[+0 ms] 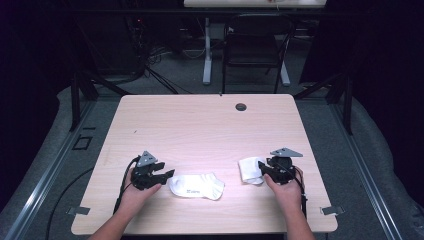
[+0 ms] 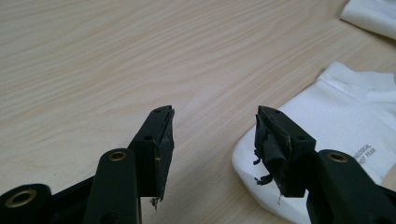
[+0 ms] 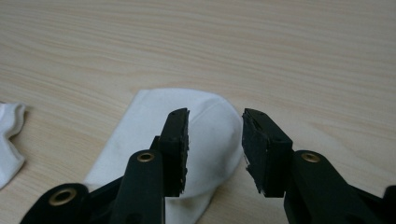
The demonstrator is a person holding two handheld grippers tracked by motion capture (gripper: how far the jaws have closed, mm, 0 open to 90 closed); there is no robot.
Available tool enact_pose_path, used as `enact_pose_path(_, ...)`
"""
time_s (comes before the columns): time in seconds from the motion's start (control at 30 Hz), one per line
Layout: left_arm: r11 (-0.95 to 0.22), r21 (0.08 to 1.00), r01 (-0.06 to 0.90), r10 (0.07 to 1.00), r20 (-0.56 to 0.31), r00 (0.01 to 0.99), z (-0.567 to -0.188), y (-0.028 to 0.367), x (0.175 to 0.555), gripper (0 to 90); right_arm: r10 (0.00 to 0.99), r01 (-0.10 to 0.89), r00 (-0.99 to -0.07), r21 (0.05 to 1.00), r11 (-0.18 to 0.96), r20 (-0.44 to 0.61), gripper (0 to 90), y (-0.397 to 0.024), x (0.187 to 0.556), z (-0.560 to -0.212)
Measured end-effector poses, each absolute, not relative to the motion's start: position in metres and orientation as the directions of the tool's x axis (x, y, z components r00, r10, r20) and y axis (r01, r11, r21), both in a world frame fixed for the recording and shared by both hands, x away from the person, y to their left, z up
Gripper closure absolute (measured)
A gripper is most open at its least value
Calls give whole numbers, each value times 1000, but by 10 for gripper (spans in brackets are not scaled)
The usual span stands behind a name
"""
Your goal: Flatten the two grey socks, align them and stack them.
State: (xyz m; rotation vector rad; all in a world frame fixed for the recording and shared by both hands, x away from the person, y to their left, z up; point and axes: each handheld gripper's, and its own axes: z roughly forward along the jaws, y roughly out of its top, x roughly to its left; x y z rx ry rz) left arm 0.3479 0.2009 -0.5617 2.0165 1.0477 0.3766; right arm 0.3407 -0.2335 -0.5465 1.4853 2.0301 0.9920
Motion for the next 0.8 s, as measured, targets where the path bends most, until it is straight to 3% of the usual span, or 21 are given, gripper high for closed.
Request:
enact_pose_path(0.4,-319,774,547,791,-100,604,-562,202,348,472,940,694,-303,712,104,158,618,-241,351,-561)
enact_pose_path(0.5,-321,774,546,790,-100,605,-562,201,348,471,935,698,-321,705,125,152,691,-237,350,-561)
enact_pose_path(0.67,-331,772,542,789,-88,608,-562,199,347,471,931,686,-329,718,122,156,900,-235,348,-555)
enact_pose_path(0.8,-330,774,541,789,-88,608,-562,199,346,471,932,671,-327,733,111,158,900,-234,346,-549)
